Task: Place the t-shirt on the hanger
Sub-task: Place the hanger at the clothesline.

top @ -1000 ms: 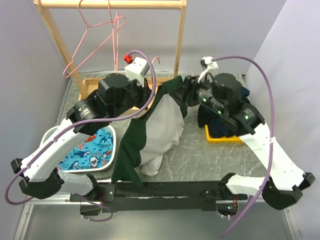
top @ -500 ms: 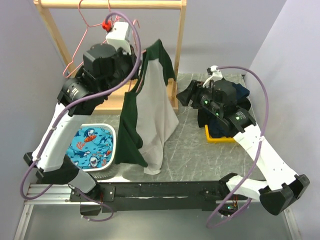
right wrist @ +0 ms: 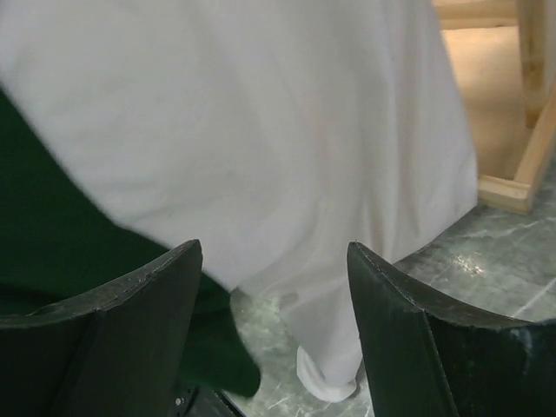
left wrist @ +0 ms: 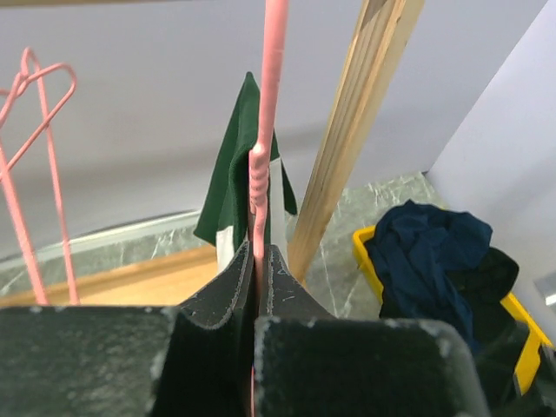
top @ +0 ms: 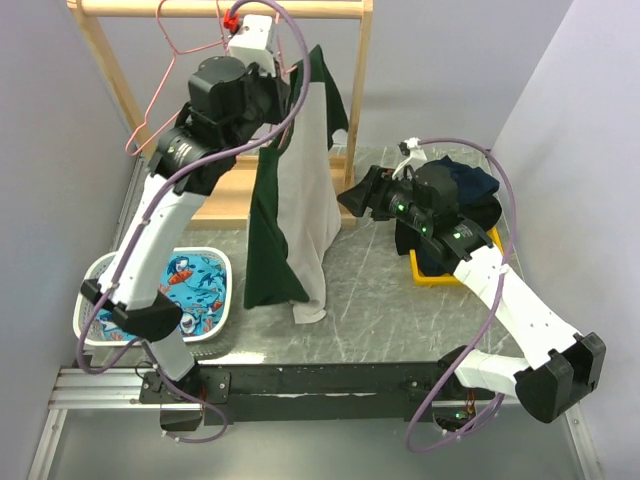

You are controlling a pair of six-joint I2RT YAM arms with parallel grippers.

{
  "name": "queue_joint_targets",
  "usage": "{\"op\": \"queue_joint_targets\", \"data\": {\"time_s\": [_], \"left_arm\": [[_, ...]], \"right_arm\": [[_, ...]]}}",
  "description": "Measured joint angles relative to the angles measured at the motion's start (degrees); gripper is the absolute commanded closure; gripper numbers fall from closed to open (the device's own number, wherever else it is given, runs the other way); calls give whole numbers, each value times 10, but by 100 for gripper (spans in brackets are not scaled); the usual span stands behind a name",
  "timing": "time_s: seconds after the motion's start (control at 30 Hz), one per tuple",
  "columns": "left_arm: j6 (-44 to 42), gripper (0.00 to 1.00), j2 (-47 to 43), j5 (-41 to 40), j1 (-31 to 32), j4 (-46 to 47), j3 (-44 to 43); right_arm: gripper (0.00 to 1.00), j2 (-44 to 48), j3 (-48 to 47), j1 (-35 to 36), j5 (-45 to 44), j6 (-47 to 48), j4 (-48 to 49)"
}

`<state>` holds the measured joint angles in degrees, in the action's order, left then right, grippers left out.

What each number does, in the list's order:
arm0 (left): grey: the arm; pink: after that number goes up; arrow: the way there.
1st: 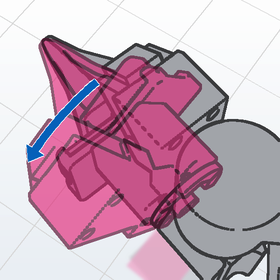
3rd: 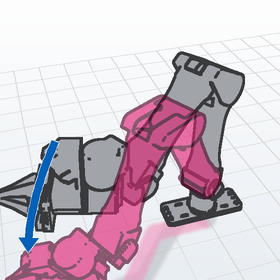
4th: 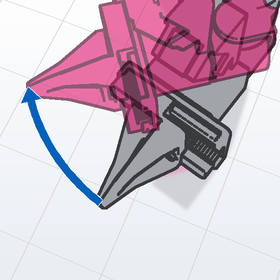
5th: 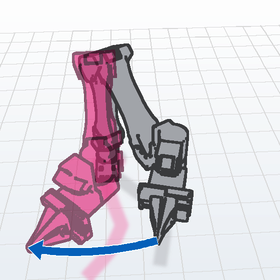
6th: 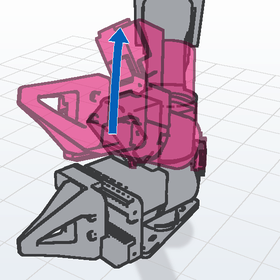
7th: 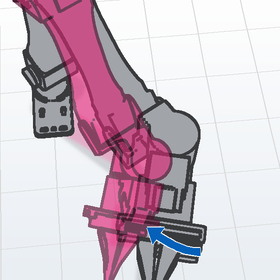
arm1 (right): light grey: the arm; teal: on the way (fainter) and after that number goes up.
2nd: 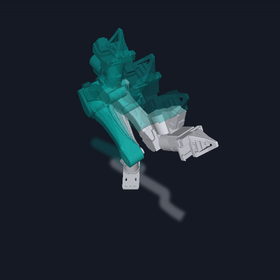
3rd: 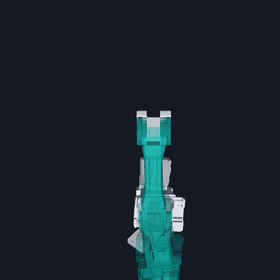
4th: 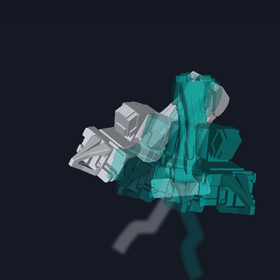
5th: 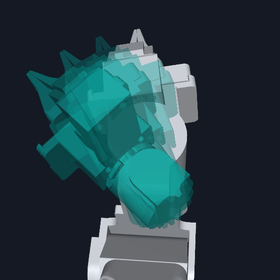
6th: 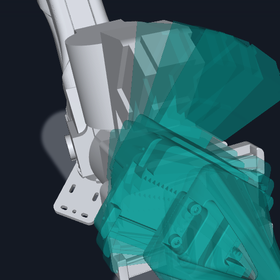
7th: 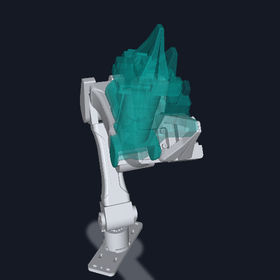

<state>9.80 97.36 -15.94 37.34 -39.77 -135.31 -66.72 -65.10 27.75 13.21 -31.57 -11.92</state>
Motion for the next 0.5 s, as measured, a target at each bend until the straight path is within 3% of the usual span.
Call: {"op": "queue_joint_targets", "data": {"time_s": [0.5], "left_arm": [[-22, 99, 103, 75, -68, 143, -32]], "right_arm": [[25, -2, 57, 17, 24, -5, 73]]}}
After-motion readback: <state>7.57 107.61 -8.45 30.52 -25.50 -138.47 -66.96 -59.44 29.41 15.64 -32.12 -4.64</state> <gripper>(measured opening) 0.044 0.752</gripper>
